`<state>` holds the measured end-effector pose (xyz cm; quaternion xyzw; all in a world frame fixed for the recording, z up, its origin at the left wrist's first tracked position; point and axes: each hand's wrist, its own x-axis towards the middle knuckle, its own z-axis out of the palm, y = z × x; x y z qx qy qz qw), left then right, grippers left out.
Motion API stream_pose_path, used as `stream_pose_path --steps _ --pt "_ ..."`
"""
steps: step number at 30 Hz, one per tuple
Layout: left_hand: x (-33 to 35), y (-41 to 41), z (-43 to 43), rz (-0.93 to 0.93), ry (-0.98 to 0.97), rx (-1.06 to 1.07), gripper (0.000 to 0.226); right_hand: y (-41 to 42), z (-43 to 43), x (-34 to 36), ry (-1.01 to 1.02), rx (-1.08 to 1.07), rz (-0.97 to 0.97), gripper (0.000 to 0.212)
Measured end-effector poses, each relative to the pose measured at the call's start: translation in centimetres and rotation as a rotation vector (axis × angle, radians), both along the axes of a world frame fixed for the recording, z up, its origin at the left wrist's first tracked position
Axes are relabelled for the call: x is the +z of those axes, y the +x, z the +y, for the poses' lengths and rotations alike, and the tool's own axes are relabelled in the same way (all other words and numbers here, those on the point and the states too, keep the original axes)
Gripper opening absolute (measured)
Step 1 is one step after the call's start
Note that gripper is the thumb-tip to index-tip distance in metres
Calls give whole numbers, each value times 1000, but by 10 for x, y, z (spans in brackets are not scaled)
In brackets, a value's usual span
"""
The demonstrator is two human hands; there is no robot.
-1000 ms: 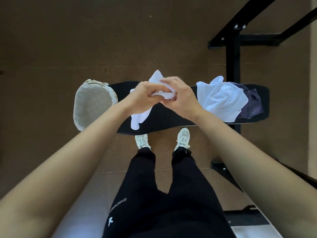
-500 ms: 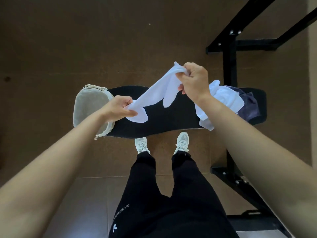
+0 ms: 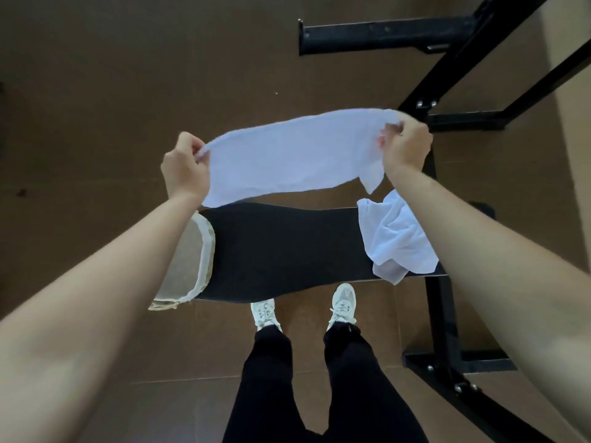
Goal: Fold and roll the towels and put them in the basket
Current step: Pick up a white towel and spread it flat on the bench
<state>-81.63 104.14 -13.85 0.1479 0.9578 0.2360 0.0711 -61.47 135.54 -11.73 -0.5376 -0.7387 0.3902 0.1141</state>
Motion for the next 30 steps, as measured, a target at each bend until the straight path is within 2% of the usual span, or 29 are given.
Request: stream_pose_path --steps 2,3,9,14,18,20,23,27,30 --pt "-16 2 2 -117 -130 -117 9 5 5 -30 -69 38 -106 29" --pt "-25 -1 0 -162 -151 -98 10 8 7 -44 -140 4 -122 27" --pt "-51 -23 0 -187 -84 6 18 7 11 -71 -179 -113 -103 23" --pt "-55 -46 19 -219 129 132 35 -15 14 -63 -246 -158 142 27" --pt "-49 -41 23 -30 245 77 36 -7 6 -72 -55 -122 270 25" --pt "-70 -24 10 -30 220 -26 31 16 -7 -98 -37 -97 135 22" --pt "-120 7 -23 -258 -51 -96 30 53 -27 -138 -171 -68 -157 26" --pt "-155 28 -36 -327 -114 -48 36 69 -39 -161 -205 -112 -194 33" --pt "-167 28 -34 -332 -171 -55 37 66 -36 -172 -267 -117 -214 29"
